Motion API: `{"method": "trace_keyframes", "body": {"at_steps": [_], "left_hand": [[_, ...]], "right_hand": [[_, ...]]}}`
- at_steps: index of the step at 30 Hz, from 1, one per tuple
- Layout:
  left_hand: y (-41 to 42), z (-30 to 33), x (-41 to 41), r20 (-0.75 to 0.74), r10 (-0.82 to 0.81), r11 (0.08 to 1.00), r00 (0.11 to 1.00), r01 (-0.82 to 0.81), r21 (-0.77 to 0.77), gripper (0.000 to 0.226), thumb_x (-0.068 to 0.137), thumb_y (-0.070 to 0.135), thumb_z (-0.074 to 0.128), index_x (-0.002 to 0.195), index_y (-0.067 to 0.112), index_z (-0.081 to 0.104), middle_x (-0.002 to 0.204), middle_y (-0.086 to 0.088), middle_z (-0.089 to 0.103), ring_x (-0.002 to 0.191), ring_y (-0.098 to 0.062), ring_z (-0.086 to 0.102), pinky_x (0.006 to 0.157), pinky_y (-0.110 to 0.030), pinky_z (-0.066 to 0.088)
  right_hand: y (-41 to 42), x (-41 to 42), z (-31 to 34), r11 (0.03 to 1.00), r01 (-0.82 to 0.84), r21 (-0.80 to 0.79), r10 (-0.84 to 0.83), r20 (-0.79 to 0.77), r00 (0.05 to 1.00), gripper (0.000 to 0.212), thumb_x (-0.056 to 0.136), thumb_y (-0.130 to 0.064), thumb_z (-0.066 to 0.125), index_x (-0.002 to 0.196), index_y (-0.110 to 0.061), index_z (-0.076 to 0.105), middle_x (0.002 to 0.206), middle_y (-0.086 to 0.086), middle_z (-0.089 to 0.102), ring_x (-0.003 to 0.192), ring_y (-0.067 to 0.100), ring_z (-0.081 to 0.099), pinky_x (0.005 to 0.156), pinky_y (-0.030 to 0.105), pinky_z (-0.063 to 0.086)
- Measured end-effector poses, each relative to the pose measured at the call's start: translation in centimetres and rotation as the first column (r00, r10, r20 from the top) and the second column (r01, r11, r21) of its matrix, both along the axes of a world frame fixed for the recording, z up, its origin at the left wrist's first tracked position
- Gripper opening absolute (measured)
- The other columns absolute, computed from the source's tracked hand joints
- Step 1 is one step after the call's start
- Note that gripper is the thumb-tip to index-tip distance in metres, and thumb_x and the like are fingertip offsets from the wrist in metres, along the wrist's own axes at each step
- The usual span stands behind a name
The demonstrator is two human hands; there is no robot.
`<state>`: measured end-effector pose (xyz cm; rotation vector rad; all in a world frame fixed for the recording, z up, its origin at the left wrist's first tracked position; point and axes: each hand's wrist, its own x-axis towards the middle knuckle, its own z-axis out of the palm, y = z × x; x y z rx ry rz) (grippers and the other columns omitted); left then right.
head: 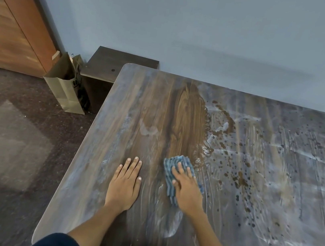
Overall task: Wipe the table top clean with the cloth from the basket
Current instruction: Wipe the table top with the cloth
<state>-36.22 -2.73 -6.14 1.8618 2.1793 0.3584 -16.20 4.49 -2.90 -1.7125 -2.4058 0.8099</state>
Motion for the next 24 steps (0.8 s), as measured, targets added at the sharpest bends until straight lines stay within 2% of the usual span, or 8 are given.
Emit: {"method": "trace_keyframes", "body": {"at_steps": [3,5,10,13,17,21,24], "left_hand": [[-0.2,0.0,-0.1,-0.006,0.001,1.000,1.000,-0.001,-0.006,0.052,0.100,0.035,0.022,0.148,0.021,0.011,0.156,0.007,0.008,0.140,-0.006,-0.010,0.115,-0.027,-0.005],[-0.3,0.0,0.0,-0.004,0.000,1.000,1.000,0.000,-0.003,0.052,0.100,0.034,0.023,0.148,0.021,0.012,0.156,0.007,0.010,0.140,-0.007,-0.009,0.115,-0.027,-0.004],[-0.3,-0.2,0.0,-0.022,-0.009,1.000,1.000,0.009,0.003,0.052,0.099,0.031,0.024,0.148,0.019,0.013,0.157,0.004,0.011,0.140,-0.008,-0.008,0.115,-0.028,-0.004],[-0.6,-0.2,0.0,-0.025,-0.013,1.000,1.000,0.013,0.004,0.052,0.100,0.032,0.024,0.148,0.019,0.013,0.157,0.004,0.010,0.140,-0.009,-0.007,0.115,-0.029,-0.003],[-1.2,-0.2,-0.1,-0.018,-0.017,1.000,1.000,0.017,-0.001,0.052,0.100,0.035,0.021,0.148,0.020,0.012,0.157,0.006,0.009,0.140,-0.007,-0.009,0.116,-0.029,-0.004],[-2.1,-0.1,-0.2,0.001,-0.015,1.000,1.000,0.015,0.005,0.052,0.100,0.035,0.023,0.148,0.020,0.014,0.156,0.006,0.011,0.141,-0.008,-0.006,0.116,-0.029,-0.002],[-2.9,0.0,-0.1,0.001,-0.022,1.000,1.000,0.022,0.003,0.052,0.100,0.035,0.023,0.148,0.021,0.012,0.156,0.007,0.009,0.141,-0.007,-0.008,0.116,-0.028,-0.004]], "right_hand": [[1.6,-1.9,0.5,0.995,0.096,-0.011,-0.096,0.052,0.994,0.046,0.104,-0.020,0.029,0.149,-0.024,0.024,0.160,-0.003,0.007,0.147,0.022,0.000,0.120,0.037,0.006],[1.2,-3.2,0.6,0.997,0.070,0.011,-0.070,0.050,0.996,0.047,0.103,-0.019,0.029,0.149,-0.024,0.023,0.160,-0.003,0.006,0.147,0.023,-0.001,0.119,0.038,0.003],[-3.6,-3.2,0.2,0.972,-0.236,0.012,0.237,-0.023,0.971,0.046,0.102,-0.020,0.031,0.148,-0.027,0.026,0.157,-0.011,0.006,0.146,0.016,-0.008,0.117,0.033,-0.006],[-6.5,-0.8,-0.2,0.955,-0.296,-0.011,0.295,-0.035,0.955,0.045,0.102,-0.024,0.030,0.147,-0.031,0.027,0.150,-0.021,-0.002,0.140,0.006,-0.015,0.115,0.027,-0.008],[-6.5,2.2,-0.1,0.988,-0.155,-0.003,0.155,0.028,0.988,0.045,0.103,-0.027,0.029,0.147,-0.033,0.022,0.148,-0.024,-0.002,0.143,0.005,-0.009,0.116,0.027,-0.007],[-3.4,0.3,0.6,0.999,0.045,-0.006,-0.045,0.035,0.998,0.046,0.103,-0.019,0.031,0.148,-0.025,0.026,0.159,-0.007,0.009,0.147,0.018,0.000,0.120,0.035,0.004],[-2.6,-2.7,0.8,0.996,0.084,0.007,-0.084,0.054,0.995,0.047,0.103,-0.018,0.028,0.149,-0.024,0.022,0.160,-0.003,0.005,0.147,0.023,-0.003,0.119,0.038,0.001]]}}
